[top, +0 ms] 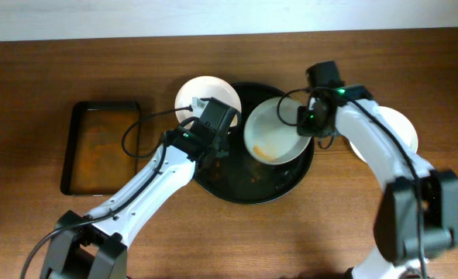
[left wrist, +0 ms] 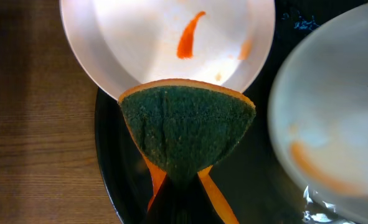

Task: Clean dirty plates on tray and stack at the side
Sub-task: 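Carry the plate right with the right gripper and stack it on the first, then grasp the last white plate with the right gripper and pull it to center, then scrub the last plate with the sponge in the left gripper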

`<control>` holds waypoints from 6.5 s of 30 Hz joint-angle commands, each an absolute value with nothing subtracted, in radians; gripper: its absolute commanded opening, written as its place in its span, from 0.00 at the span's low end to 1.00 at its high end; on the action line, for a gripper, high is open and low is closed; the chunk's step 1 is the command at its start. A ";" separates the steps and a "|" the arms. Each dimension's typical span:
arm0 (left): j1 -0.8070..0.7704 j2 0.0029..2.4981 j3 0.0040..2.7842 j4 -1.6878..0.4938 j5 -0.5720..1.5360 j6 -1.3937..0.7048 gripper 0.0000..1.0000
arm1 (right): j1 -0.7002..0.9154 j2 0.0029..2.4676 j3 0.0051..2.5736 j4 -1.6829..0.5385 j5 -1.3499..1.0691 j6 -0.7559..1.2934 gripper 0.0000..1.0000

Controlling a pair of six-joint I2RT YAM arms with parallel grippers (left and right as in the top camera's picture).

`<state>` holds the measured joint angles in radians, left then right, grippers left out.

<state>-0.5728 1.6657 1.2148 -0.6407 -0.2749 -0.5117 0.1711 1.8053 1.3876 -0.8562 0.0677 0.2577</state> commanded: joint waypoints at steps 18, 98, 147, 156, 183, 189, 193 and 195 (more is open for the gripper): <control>-0.567 1.637 1.232 -0.638 -0.304 -0.496 0.01 | 0.497 1.680 1.392 -0.985 1.025 0.297 0.04; -0.400 1.454 1.231 -0.750 -0.385 -0.496 0.01 | 0.434 2.080 1.399 -0.357 -0.205 0.521 0.42; -0.401 1.991 1.231 -0.282 0.843 -0.617 0.00 | 0.294 1.933 1.436 -0.981 -0.169 0.072 0.04; -0.411 1.998 1.229 -0.255 0.933 -0.637 0.00 | 0.294 1.933 1.436 -0.981 -0.168 0.071 0.04; -0.464 2.066 1.227 -0.358 0.471 -0.681 0.01 | 0.294 1.933 1.436 -1.011 -0.168 0.071 0.04; -0.414 2.064 1.227 -0.361 0.470 -0.627 0.01 | 0.294 1.933 1.436 -1.016 -0.169 0.071 0.04; -0.416 2.061 1.227 -0.362 0.463 -0.616 0.01 | 0.295 1.933 1.436 -0.975 -0.250 0.070 0.04; -0.416 2.061 1.227 -0.369 0.443 -0.616 0.01 | 0.295 1.934 1.436 -0.929 -0.308 0.071 0.04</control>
